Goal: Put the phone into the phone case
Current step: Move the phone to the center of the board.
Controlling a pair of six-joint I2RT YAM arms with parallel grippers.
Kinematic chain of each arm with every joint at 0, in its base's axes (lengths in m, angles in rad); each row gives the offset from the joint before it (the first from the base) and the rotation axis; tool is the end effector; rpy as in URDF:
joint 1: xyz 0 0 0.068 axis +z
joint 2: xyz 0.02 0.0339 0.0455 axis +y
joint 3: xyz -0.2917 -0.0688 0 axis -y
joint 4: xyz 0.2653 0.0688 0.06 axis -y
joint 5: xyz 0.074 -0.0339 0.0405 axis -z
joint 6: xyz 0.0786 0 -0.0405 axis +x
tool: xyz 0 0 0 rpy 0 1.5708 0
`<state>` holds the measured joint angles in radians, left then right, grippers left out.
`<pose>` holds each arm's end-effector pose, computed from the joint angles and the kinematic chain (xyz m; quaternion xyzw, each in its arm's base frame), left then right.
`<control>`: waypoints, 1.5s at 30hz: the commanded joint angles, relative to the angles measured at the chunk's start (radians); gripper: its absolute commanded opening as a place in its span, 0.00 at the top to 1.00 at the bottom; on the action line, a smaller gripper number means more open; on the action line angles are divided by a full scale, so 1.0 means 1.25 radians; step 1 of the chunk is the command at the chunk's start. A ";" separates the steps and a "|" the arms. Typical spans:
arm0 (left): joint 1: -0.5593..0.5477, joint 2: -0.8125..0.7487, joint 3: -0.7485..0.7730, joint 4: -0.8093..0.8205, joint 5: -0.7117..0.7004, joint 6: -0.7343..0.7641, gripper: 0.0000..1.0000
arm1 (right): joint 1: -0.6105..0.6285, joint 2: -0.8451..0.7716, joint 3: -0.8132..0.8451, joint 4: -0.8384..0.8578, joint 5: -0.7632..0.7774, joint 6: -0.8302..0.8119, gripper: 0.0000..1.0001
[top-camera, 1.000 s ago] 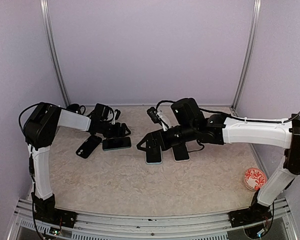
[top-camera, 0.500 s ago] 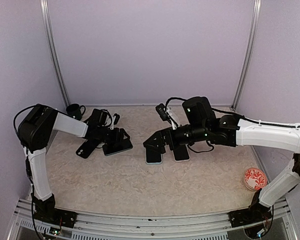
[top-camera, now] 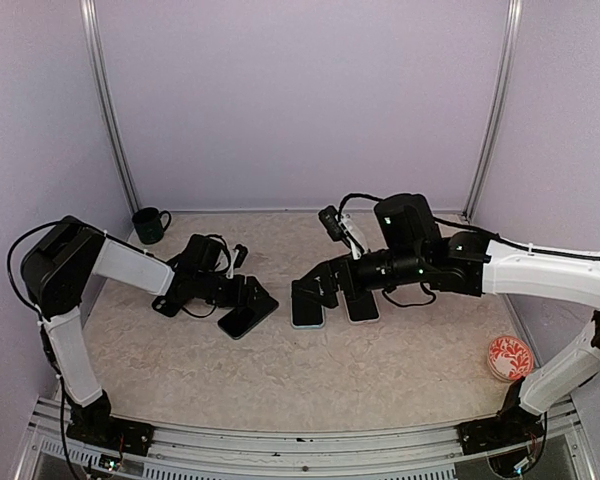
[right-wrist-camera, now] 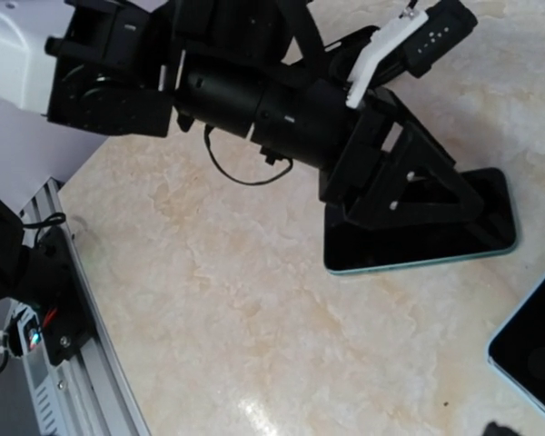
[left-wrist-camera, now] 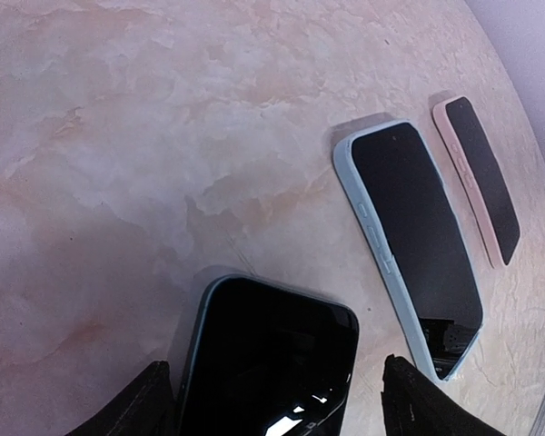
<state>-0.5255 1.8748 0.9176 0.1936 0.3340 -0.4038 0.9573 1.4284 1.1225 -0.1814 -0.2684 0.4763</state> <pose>0.3471 -0.2311 0.1069 0.1203 0.9012 -0.3102 0.2777 0.2029 0.3243 0.3094 -0.2693 0.8082 0.4221 0.3099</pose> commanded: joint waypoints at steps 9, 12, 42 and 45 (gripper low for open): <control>-0.011 0.105 0.169 -0.133 -0.075 0.013 0.20 | -0.001 -0.040 -0.040 0.001 0.034 -0.014 0.00; -0.022 0.120 0.183 -0.147 -0.061 0.040 0.20 | -0.002 -0.045 -0.046 -0.003 0.043 -0.019 0.01; -0.097 -0.020 -0.104 0.027 0.161 0.048 0.32 | -0.004 -0.089 -0.108 0.041 0.051 -0.088 0.00; -0.113 -0.042 -0.115 0.027 0.177 0.055 0.32 | -0.004 -0.099 -0.160 0.105 0.005 -0.145 0.00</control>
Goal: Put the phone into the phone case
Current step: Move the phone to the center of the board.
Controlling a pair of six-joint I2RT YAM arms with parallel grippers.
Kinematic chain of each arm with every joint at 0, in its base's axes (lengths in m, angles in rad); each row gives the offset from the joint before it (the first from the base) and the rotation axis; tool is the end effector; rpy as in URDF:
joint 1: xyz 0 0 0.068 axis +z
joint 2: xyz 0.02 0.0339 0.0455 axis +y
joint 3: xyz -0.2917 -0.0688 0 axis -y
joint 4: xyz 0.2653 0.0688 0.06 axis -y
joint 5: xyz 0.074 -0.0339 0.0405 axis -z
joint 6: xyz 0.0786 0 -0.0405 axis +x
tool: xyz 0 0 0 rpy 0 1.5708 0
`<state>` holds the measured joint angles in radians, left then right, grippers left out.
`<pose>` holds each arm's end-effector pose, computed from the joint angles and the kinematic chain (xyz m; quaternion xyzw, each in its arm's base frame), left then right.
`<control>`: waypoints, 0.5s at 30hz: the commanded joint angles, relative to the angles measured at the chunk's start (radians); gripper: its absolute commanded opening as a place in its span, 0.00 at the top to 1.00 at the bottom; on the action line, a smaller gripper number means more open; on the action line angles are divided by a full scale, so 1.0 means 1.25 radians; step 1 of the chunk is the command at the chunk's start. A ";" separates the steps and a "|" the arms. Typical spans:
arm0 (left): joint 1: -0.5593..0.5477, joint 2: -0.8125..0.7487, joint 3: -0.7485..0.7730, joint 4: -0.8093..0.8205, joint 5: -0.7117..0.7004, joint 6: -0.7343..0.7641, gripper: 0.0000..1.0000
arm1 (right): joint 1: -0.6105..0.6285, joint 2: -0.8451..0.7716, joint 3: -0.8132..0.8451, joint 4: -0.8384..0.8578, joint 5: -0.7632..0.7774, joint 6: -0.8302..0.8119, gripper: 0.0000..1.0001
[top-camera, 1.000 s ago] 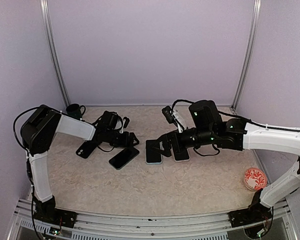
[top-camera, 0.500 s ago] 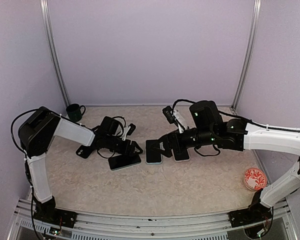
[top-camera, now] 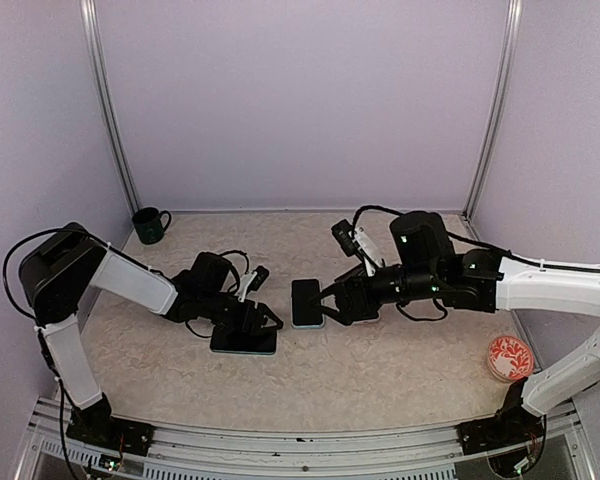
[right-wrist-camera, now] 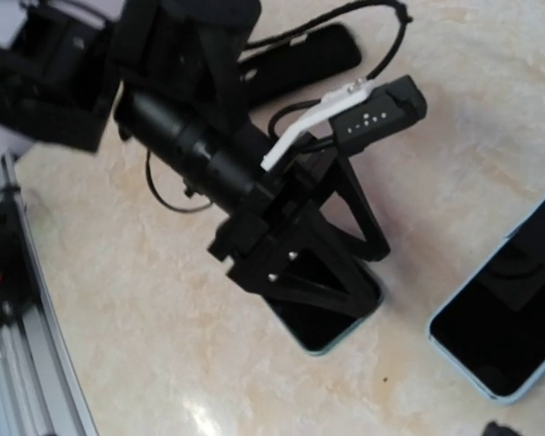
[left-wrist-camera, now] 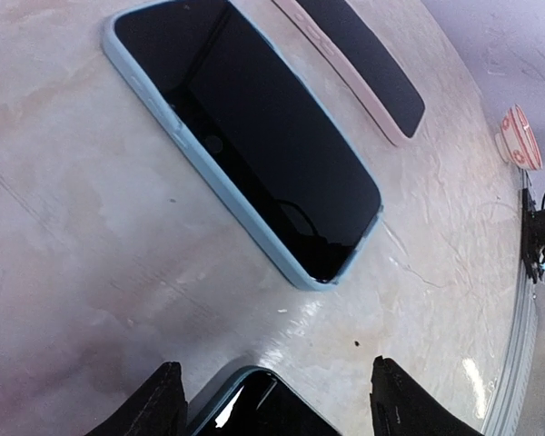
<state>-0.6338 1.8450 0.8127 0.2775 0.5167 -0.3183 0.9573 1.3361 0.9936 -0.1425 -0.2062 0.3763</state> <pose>0.2914 -0.2624 0.0998 0.2395 0.8605 -0.3842 0.2335 0.1916 0.3001 0.2943 -0.2949 0.8008 0.3871 0.3493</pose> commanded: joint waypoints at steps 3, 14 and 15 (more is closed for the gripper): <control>-0.032 -0.035 -0.035 -0.042 0.046 -0.009 0.32 | -0.004 -0.031 -0.126 0.149 -0.082 -0.145 0.01; -0.032 -0.260 -0.106 -0.001 -0.085 -0.110 0.10 | -0.001 0.078 -0.254 0.402 -0.150 -0.379 0.01; -0.032 -0.291 -0.127 0.002 -0.104 -0.122 0.02 | 0.000 0.106 -0.236 0.408 -0.150 -0.390 0.00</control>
<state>-0.6697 1.6142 0.7044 0.2546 0.4915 -0.4034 0.9573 1.3724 0.6682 0.2302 -0.3553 0.0166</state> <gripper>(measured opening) 0.887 0.994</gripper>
